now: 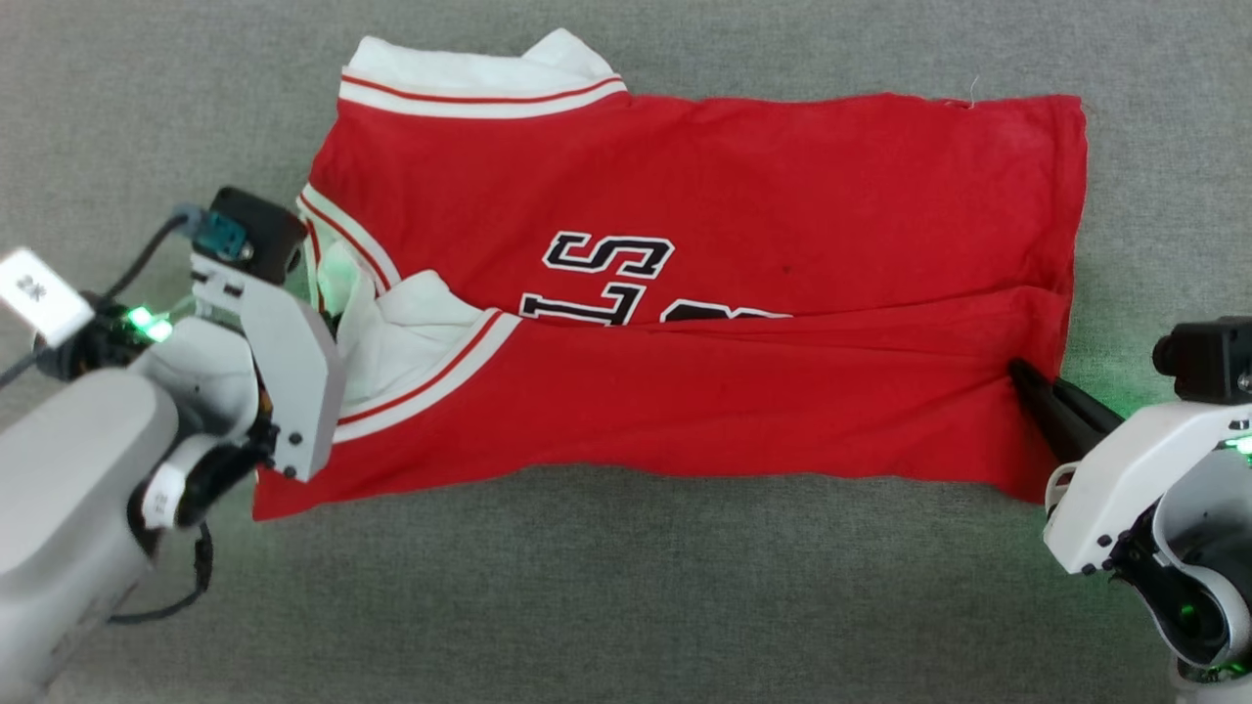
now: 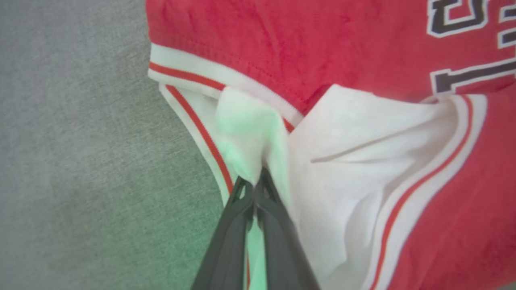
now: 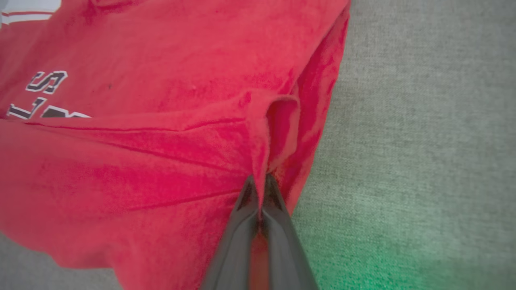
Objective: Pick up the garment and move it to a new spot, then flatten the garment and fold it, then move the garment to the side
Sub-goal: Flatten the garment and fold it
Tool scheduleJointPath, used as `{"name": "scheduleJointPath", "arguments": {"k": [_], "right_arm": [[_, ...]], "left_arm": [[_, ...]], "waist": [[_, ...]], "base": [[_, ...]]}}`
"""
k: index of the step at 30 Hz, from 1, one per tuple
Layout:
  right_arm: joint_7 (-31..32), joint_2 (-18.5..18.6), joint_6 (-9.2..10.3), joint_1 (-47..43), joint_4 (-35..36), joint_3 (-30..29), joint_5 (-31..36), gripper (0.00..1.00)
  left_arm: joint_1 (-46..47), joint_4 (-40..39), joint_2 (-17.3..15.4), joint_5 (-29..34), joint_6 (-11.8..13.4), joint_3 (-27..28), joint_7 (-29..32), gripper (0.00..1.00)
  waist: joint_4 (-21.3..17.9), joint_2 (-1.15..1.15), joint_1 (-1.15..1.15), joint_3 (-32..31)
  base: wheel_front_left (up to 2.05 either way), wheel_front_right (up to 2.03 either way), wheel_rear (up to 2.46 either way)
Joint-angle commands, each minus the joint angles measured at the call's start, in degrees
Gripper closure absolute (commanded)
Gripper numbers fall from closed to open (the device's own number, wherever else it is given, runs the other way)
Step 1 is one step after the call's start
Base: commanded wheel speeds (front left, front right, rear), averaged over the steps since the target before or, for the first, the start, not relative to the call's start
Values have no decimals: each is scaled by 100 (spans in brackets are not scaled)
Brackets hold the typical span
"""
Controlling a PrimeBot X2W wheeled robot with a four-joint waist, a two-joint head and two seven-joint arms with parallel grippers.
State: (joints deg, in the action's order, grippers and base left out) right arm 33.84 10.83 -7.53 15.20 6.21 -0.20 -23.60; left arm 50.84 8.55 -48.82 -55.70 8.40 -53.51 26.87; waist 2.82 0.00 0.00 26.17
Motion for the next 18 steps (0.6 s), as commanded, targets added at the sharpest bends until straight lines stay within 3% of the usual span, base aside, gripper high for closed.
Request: {"name": "scheduleJointPath", "arguments": {"k": [1,2,3,4,11,18], "right_arm": [[157,-3,8,28,-98,-7,38,92],[201,1,8,47,-85,-17,48,64],[251,-1,8,76,-81,-39,51,49],[330,14,8,83,-83,-52,81,0],[691,13,7,-4,42,-136,95,0],[588,12,7,-116,246,-160,99,0]], "left_arm": [[79,95,46,-52,-47,-8,74,63],[117,143,80,-73,-66,3,103,31],[159,177,105,-87,-69,19,116,9],[182,193,109,-109,-75,21,138,0],[181,40,46,-76,15,35,139,0],[-83,-284,-79,-144,205,169,-161,0]], "waist": [[1,0,0,-20],[12,0,0,-48],[21,0,0,-86],[31,0,0,-125],[147,0,0,-492],[245,0,0,-829]], "base": [[0,0,0],[0,0,0],[0,0,0],[0,0,0],[0,0,0],[0,0,0]]}}
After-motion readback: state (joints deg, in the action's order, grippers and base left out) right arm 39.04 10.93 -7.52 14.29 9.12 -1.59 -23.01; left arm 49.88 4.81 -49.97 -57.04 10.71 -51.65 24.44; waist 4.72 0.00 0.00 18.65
